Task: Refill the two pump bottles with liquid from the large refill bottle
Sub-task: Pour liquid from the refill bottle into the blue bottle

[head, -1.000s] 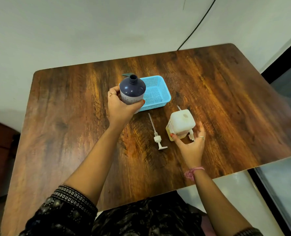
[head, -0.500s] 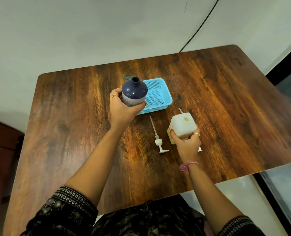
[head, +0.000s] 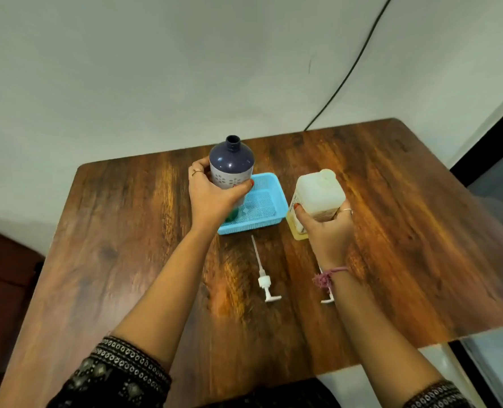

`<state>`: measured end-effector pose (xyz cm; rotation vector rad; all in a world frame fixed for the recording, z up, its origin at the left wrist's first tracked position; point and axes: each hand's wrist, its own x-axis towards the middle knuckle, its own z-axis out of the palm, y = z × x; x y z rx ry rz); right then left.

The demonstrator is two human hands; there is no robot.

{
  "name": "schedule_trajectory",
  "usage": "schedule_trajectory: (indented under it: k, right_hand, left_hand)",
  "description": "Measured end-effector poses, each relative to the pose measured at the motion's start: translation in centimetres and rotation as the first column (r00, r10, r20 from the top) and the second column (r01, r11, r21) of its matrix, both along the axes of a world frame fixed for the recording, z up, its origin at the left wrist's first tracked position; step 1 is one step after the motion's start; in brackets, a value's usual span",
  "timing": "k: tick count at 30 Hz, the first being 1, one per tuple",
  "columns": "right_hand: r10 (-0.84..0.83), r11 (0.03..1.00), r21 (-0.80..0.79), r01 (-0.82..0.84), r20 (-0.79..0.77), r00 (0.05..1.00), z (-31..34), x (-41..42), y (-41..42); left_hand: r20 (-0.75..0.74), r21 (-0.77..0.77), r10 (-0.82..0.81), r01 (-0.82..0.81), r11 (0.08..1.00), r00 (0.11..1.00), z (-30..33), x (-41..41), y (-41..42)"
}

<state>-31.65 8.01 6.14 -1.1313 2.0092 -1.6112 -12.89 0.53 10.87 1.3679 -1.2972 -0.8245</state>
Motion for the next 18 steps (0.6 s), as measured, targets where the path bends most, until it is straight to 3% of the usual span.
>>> schedule_trajectory:
  k: [6,18]
  right_hand:
    - [0.095,0.985,-0.134,-0.112,-0.125,0.988,8.0,-3.0,-5.6]
    - [0.197,0.924,-0.257,-0.282,-0.313,0.929,22.2,-7.5,-13.5]
  left_hand:
    - [0.016,-0.107,0.046,-0.044,0.993,0.999,5.4,-2.8,-2.9]
    - [-0.011,-0.263,0.077,-0.077,0.962,0.997,15.5,-8.0,-6.9]
